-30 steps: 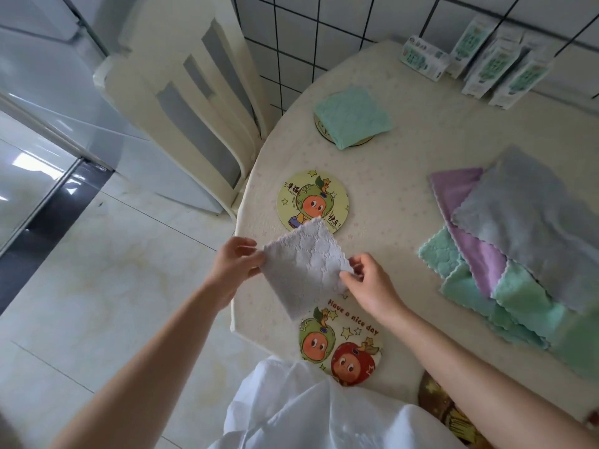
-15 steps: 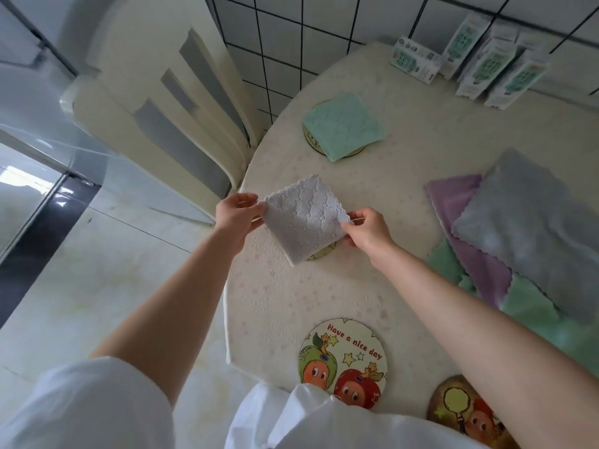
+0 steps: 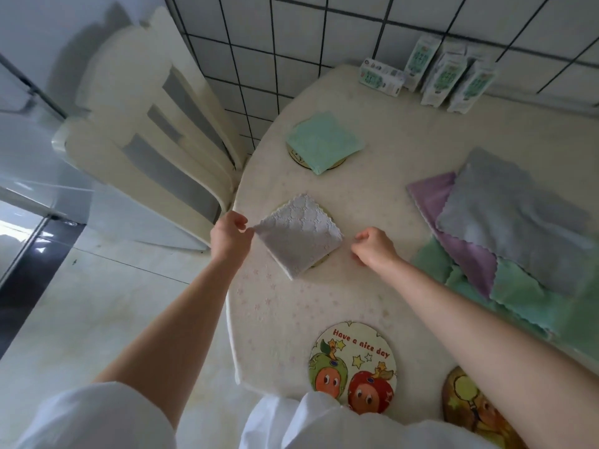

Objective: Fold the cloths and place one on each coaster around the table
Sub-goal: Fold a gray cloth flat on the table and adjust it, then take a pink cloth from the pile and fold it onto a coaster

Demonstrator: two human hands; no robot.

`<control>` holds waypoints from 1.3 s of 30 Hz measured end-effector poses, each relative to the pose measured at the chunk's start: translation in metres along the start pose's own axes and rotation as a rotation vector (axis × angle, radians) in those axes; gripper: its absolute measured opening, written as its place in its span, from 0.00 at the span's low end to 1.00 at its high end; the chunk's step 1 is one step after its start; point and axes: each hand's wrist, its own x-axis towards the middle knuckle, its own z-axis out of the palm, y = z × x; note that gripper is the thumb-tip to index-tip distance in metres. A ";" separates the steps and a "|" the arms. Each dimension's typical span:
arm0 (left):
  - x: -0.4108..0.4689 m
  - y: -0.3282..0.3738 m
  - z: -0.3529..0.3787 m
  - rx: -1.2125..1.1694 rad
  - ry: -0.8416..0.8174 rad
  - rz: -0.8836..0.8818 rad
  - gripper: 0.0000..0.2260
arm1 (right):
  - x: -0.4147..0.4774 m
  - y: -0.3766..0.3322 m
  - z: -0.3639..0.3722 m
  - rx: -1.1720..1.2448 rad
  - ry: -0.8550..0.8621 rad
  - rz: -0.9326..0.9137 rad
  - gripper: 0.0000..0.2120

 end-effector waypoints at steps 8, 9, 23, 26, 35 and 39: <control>-0.040 0.050 0.017 0.234 -0.074 0.385 0.09 | -0.047 0.055 -0.056 -0.276 0.065 -0.164 0.13; -0.048 0.059 0.024 0.260 -0.094 0.411 0.09 | -0.050 0.063 -0.066 -0.306 0.089 -0.167 0.13; -0.172 0.164 0.180 0.423 -0.362 0.717 0.10 | -0.042 0.205 -0.212 -0.373 0.233 -0.159 0.09; -0.192 0.186 0.220 0.384 -0.370 0.771 0.09 | -0.027 0.227 -0.238 -0.425 0.234 -0.230 0.06; -0.227 0.230 0.318 0.377 -0.362 1.008 0.14 | 0.019 0.262 -0.281 -0.742 0.193 -0.452 0.10; -0.233 0.237 0.336 0.454 -0.363 1.089 0.19 | 0.028 0.265 -0.286 -0.743 0.178 -0.515 0.06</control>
